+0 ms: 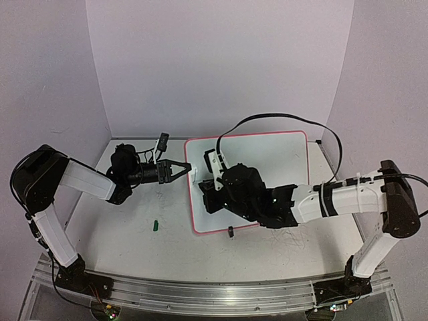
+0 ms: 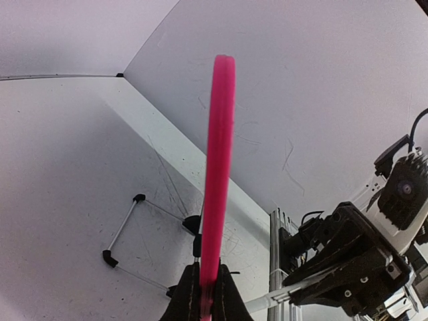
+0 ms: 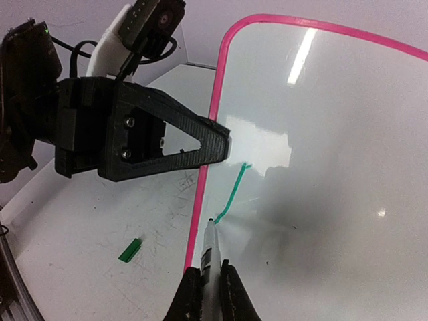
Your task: Write a sentence on the whiteboard
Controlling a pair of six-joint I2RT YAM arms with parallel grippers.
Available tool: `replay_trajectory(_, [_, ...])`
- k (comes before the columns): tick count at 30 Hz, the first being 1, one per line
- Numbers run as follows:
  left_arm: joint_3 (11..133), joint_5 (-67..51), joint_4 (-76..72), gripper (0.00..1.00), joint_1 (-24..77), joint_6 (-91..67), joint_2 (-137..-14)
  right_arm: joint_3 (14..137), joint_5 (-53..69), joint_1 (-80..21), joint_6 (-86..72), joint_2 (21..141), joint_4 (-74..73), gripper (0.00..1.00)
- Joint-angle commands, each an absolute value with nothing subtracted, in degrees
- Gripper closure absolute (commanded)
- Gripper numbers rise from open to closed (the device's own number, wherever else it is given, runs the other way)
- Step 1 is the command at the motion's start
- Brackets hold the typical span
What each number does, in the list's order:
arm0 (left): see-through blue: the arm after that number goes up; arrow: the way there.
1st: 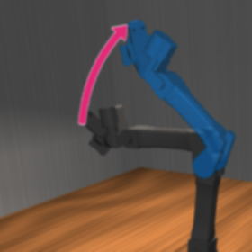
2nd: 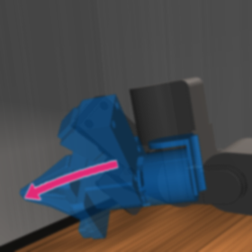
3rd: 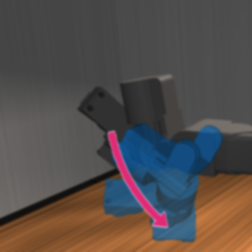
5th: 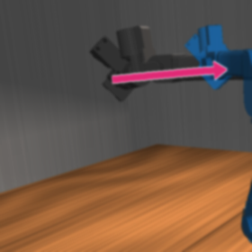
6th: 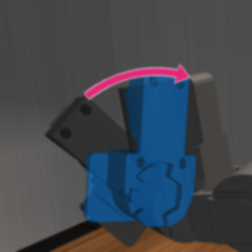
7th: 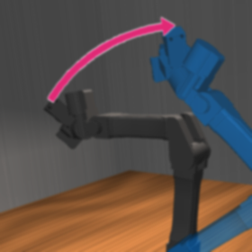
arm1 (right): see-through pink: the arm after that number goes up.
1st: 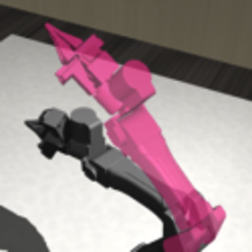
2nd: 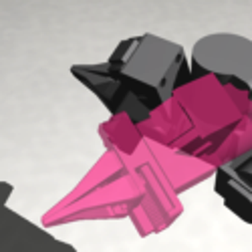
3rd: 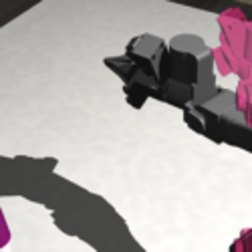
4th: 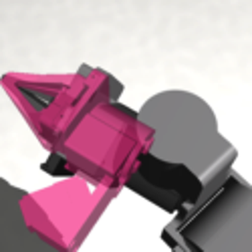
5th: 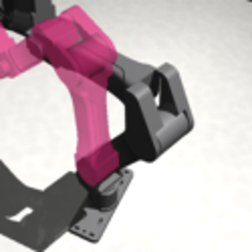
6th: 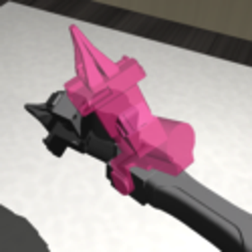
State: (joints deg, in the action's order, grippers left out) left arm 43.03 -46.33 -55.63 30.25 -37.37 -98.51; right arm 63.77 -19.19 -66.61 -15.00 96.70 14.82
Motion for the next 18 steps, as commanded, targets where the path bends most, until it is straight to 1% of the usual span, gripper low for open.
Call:
replay_trajectory(1, [43.04,-47.31,-57.12,1.00,30.23,-39.19,-95.63,64.30,-19.05,-65.52,-13.84,93.22,17.66,1.00])
replay_trajectory(11, [43.22,-47.46,-57.02,1.00,30.23,-39.29,-95.58,67.95,-23.36,-65.45,-11.54,97.07,17.67,1.00])
replay_trajectory(18, [43.43,-47.61,-57.02,1.00,30.23,-39.20,-95.80,68.24,-23.45,-65.05,-11.03,97.81,17.67,1.00])
